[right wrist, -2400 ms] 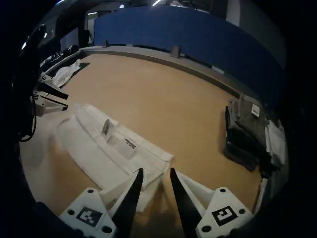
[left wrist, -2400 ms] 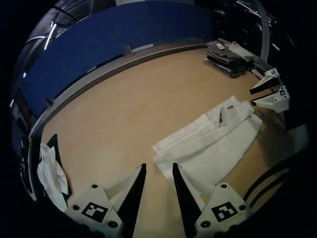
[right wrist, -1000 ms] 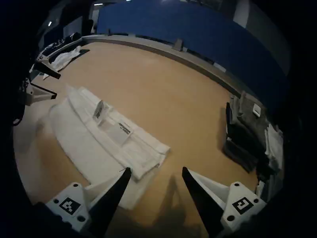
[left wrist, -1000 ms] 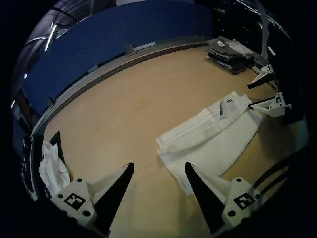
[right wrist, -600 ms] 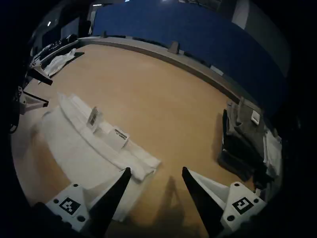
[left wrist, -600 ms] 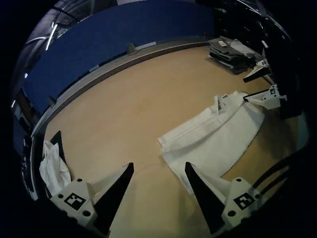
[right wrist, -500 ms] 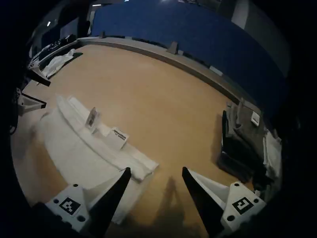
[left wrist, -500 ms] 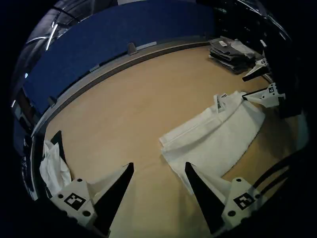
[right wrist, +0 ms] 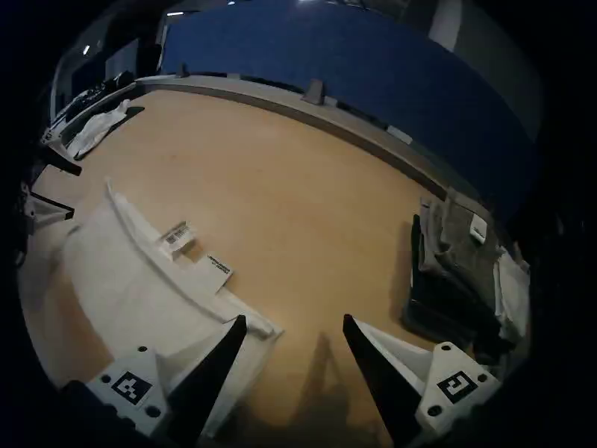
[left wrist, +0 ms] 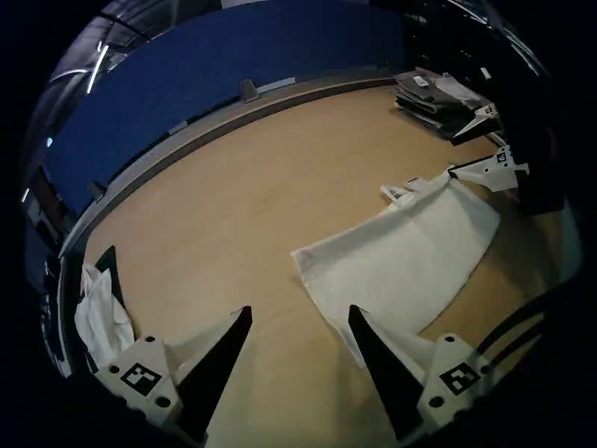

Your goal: Fold towel

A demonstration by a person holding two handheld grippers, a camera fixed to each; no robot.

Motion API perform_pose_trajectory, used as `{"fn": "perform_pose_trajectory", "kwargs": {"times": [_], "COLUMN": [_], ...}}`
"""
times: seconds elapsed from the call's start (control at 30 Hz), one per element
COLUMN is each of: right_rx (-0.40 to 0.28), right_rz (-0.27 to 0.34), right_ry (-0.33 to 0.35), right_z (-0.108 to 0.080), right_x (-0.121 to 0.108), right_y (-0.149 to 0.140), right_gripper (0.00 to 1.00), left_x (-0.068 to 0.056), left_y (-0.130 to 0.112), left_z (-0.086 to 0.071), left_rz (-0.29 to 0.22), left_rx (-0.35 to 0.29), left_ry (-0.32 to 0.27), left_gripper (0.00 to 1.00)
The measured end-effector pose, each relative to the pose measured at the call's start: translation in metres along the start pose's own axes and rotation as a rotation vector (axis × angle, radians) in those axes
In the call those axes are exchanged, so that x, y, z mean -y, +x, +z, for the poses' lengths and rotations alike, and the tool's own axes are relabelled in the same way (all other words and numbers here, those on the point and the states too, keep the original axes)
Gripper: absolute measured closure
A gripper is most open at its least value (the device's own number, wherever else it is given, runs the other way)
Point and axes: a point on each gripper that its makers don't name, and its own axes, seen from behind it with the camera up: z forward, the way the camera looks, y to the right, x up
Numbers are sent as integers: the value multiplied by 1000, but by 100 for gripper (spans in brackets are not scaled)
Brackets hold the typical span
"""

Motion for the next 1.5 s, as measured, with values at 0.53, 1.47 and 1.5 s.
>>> {"fn": "perform_pose_trajectory", "kwargs": {"times": [0.53, 1.47, 1.5], "right_rx": [-6, 26, 28], "right_rz": [-7, 24, 28], "right_ry": [18, 144, 164], "right_z": [-29, -63, -64], "right_x": [17, 56, 59], "right_y": [-14, -53, -55], "right_gripper": [0, 0, 0], "left_x": [0, -3, -3], "left_y": [3, 4, 4], "left_z": [-3, -14, -15], "left_rz": [7, 10, 10], "left_rx": [-7, -22, -23], "left_ry": [3, -1, -1], "left_gripper": [7, 4, 4]}}
